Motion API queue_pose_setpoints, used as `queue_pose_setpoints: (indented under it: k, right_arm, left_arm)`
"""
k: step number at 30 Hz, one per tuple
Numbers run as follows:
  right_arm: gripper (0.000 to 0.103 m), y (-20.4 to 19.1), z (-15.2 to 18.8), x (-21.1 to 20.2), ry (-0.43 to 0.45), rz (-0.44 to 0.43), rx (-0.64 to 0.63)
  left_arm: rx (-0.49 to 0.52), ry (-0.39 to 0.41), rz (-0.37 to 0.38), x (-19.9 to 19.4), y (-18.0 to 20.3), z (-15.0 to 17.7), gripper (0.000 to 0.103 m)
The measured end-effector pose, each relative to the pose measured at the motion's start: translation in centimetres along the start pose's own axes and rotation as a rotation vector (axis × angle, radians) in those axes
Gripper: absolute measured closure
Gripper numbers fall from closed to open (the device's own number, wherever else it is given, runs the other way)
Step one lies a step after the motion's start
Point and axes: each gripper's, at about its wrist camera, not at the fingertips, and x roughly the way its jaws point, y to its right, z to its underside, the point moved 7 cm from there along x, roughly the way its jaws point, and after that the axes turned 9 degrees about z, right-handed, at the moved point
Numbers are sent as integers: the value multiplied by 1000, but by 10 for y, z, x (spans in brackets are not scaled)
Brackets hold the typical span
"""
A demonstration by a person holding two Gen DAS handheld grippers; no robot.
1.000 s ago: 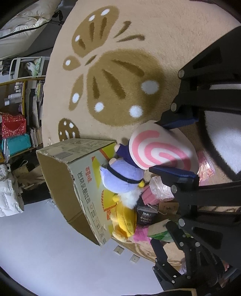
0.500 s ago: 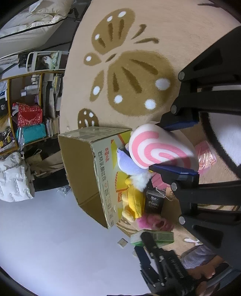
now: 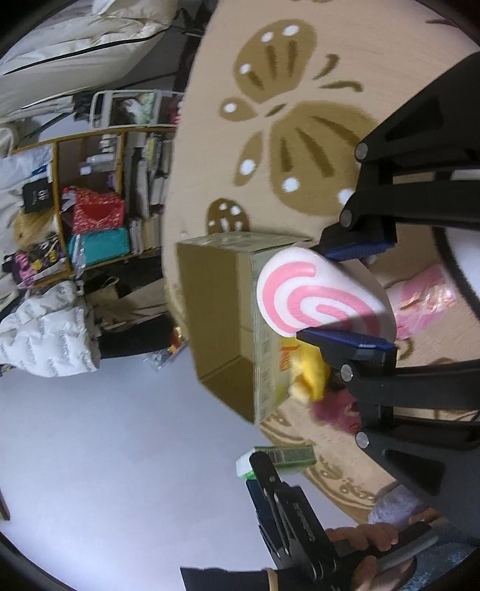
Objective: Organize soft objects
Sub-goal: 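Carry tissue pack and swirl cushion over the box and release both inside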
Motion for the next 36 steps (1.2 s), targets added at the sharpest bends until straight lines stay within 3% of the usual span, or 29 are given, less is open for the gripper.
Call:
queue_pose_setpoints:
  k: [12,17,29,36]
  right_arm:
    - [65,-19,-60,13,100,-20,-46]
    - [62,-26,-76,26,130,-9,-74]
    - [56,-25,-84,52,139,1,-80]
    - [53,-26,-74,73,92,12,-90]
  left_arm:
    - [45,100,-64,14,-11,-64,50]
    - [12,156,-98,19,-19,-77,50]
    - [-51,116,7,58,-23,-72,50]
    - [-61,55,13,79,-22,-60,48]
